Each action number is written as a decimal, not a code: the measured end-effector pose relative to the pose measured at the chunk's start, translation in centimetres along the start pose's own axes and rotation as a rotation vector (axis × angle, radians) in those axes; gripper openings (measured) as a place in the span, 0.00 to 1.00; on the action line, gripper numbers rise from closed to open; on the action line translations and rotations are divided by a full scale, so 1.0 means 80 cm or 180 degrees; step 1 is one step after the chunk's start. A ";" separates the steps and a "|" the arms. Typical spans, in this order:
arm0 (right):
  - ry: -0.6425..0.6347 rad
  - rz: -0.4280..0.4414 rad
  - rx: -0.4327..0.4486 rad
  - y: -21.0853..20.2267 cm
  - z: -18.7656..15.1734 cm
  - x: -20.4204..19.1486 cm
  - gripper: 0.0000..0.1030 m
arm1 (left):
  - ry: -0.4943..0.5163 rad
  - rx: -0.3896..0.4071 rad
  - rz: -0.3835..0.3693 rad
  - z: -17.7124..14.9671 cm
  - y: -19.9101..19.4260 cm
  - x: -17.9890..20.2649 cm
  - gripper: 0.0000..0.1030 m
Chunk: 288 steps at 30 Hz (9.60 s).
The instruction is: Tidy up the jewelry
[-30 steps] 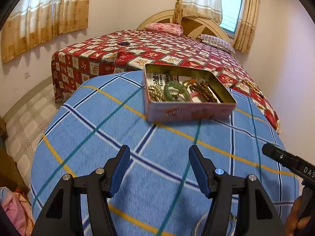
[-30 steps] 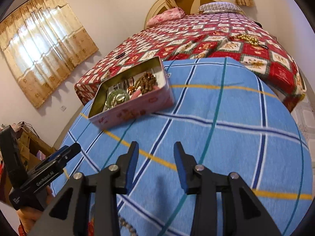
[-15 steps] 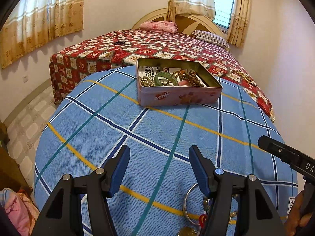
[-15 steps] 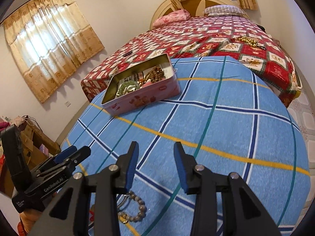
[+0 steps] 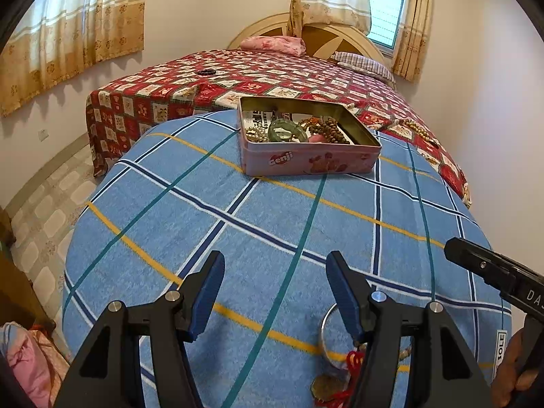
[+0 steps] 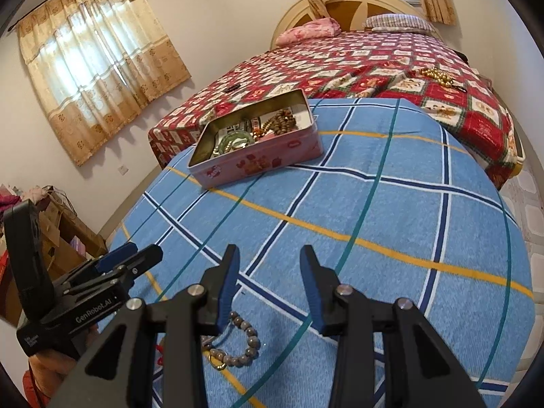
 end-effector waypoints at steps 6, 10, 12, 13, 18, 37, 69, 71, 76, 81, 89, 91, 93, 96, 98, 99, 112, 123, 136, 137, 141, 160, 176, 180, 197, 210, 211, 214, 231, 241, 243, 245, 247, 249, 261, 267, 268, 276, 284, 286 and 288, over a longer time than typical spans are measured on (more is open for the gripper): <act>-0.0133 -0.0021 -0.0037 0.000 -0.013 -0.005 0.40 | 0.0010 -0.0020 0.0014 -0.013 -0.003 -0.014 0.61; -0.0187 -0.0009 -0.0124 0.008 -0.024 -0.008 0.40 | 0.0079 -0.0062 0.0013 -0.023 -0.001 -0.016 0.61; -0.0198 -0.0019 -0.0155 0.011 -0.028 -0.008 0.40 | 0.0131 -0.0089 -0.0003 -0.027 -0.002 -0.014 0.61; -0.0197 -0.0025 -0.0166 0.013 -0.029 -0.007 0.40 | 0.0151 -0.0107 -0.0024 -0.030 -0.002 -0.013 0.61; -0.0140 -0.0015 -0.0157 0.011 -0.030 -0.003 0.40 | 0.0404 -0.0256 -0.0475 -0.049 -0.008 0.022 0.61; 0.0010 0.0068 -0.0183 0.016 -0.033 0.006 0.40 | 0.0829 -0.0504 0.0054 -0.039 0.053 0.060 0.06; -0.0814 -0.0492 -0.0570 0.073 -0.048 -0.038 0.38 | -0.0044 0.0179 -0.0379 0.005 -0.028 -0.018 0.03; -0.0898 -0.0640 -0.0571 0.074 -0.050 -0.037 0.32 | -0.0027 0.0171 -0.0390 0.004 -0.027 -0.017 0.03; -0.0824 -0.0643 -0.0574 0.069 -0.049 -0.025 0.12 | -0.0020 0.0164 -0.0391 0.003 -0.027 -0.015 0.04; -0.0676 -0.0545 -0.0488 0.058 -0.046 -0.022 0.12 | -0.0045 0.0173 -0.0399 0.003 -0.027 -0.016 0.04; -0.0561 -0.0464 -0.0007 0.003 -0.001 -0.027 0.12 | -0.0057 0.0153 -0.0445 0.005 -0.018 -0.018 0.04; -0.0503 -0.0432 0.0091 -0.008 0.011 -0.025 0.12 | -0.0057 0.0130 -0.0453 0.007 -0.013 -0.018 0.04; -0.0435 -0.0371 0.0164 -0.016 0.024 -0.021 0.12 | -0.0065 0.0114 -0.0459 0.009 -0.008 -0.018 0.04; -0.0331 -0.0292 0.0238 -0.021 0.044 -0.013 0.12 | -0.0066 0.0092 -0.0476 0.012 -0.001 -0.018 0.04; -0.0286 -0.0242 0.0251 -0.020 0.055 -0.009 0.12 | -0.0048 0.0067 -0.0481 0.015 0.006 -0.015 0.04; -0.0278 -0.0221 0.0246 -0.017 0.061 -0.008 0.12 | -0.0044 0.0061 -0.0484 0.017 0.009 -0.015 0.04; -0.0220 -0.0075 0.0481 0.004 0.165 -0.009 0.12 | 0.0032 0.0304 -0.0512 0.120 0.027 -0.006 0.04; 0.0243 0.0251 0.0312 0.101 0.224 0.015 0.12 | 0.0010 0.0246 -0.0393 0.207 0.105 0.005 0.04; 0.0207 -0.0045 0.0189 0.126 0.208 0.036 0.12 | 0.0221 0.0291 0.0002 0.208 0.128 0.008 0.04; 0.0211 -0.0054 0.0184 0.127 0.209 0.037 0.14 | 0.0239 0.0304 0.0017 0.207 0.127 0.009 0.04; 0.0257 0.0023 0.0209 0.124 0.210 0.038 0.16 | 0.0251 0.0330 -0.0001 0.208 0.124 0.010 0.08; 0.0249 -0.0091 0.0383 0.053 0.155 0.039 0.40 | -0.0019 0.0479 -0.0022 0.144 0.043 -0.004 0.61; 0.0116 -0.0090 0.0093 0.003 0.039 0.030 0.40 | 0.0005 0.0257 0.0025 0.030 -0.008 -0.023 0.61; 0.0044 -0.0074 0.0042 -0.002 0.020 0.023 0.40 | 0.0080 0.0239 -0.0010 0.010 -0.020 -0.026 0.61; -0.0187 -0.0073 -0.0141 0.001 -0.034 0.002 0.40 | 0.1208 -0.0152 -0.0555 -0.086 -0.025 0.072 0.61; -0.0305 -0.0048 -0.0274 0.010 -0.052 -0.010 0.40 | 0.1240 -0.0455 -0.0315 -0.101 0.014 0.072 0.12; -0.0333 -0.0035 -0.0292 0.012 -0.055 -0.014 0.40 | 0.1127 -0.0431 -0.0374 -0.096 0.013 0.066 0.04; -0.0461 -0.0024 -0.0354 0.017 -0.061 -0.027 0.40 | 0.0901 -0.0338 -0.0550 -0.083 0.001 0.053 0.04; -0.1234 -0.0684 -0.0630 0.062 -0.093 -0.065 0.31 | 0.0672 0.0028 -0.0599 -0.049 -0.033 0.028 0.04; -0.1277 -0.0629 -0.0637 0.065 -0.089 -0.067 0.22 | 0.0606 0.0058 -0.0600 -0.044 -0.038 0.021 0.04; -0.1233 -0.0561 -0.0665 0.064 -0.089 -0.066 0.22 | 0.0600 0.0061 -0.0601 -0.043 -0.038 0.020 0.04; -0.1153 -0.0487 -0.0677 0.063 -0.086 -0.062 0.22 | 0.0584 0.0060 -0.0601 -0.042 -0.037 0.019 0.04; -0.1047 -0.0435 -0.0641 0.058 -0.081 -0.056 0.22 | 0.0567 0.0055 -0.0606 -0.042 -0.036 0.018 0.04; -0.0929 -0.0361 -0.0581 0.049 -0.071 -0.051 0.22 | 0.0559 0.0046 -0.0619 -0.040 -0.034 0.018 0.04; -0.0648 -0.0448 -0.0112 0.009 0.018 -0.023 0.22 | 0.0559 0.0187 -0.0743 0.016 -0.029 0.035 0.04; -0.0550 -0.0451 0.0095 0.002 0.070 -0.013 0.22 | 0.0527 0.0308 -0.0805 0.063 -0.024 0.044 0.04; -0.0540 -0.0451 0.0128 0.002 0.076 -0.012 0.22 | 0.0525 0.0328 -0.0811 0.069 -0.024 0.045 0.04; -0.0406 -0.0342 0.0254 0.014 0.135 0.001 0.22 | 0.0719 0.0425 -0.0788 0.116 -0.023 0.046 0.04; -0.0411 -0.0261 0.0112 0.038 0.115 0.002 0.22 | 0.1289 -0.0153 -0.0674 0.040 0.009 0.045 0.24; -0.0386 -0.0225 0.0076 0.041 0.110 0.002 0.22 | 0.1235 -0.0327 -0.0627 0.018 0.026 0.041 0.55; -0.0392 -0.0217 0.0057 0.040 0.104 0.001 0.22 | 0.1134 -0.0386 -0.0696 0.004 0.035 0.040 0.58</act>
Point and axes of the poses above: each gripper's, at about its wrist camera, not at the fingertips, and y roughly the way its jaws point, x to its right, z to its top, the point moved 9 cm from there along y, roughly the way its jaws point, and after that the axes turned 15 degrees about -x, right-handed, at the moved point
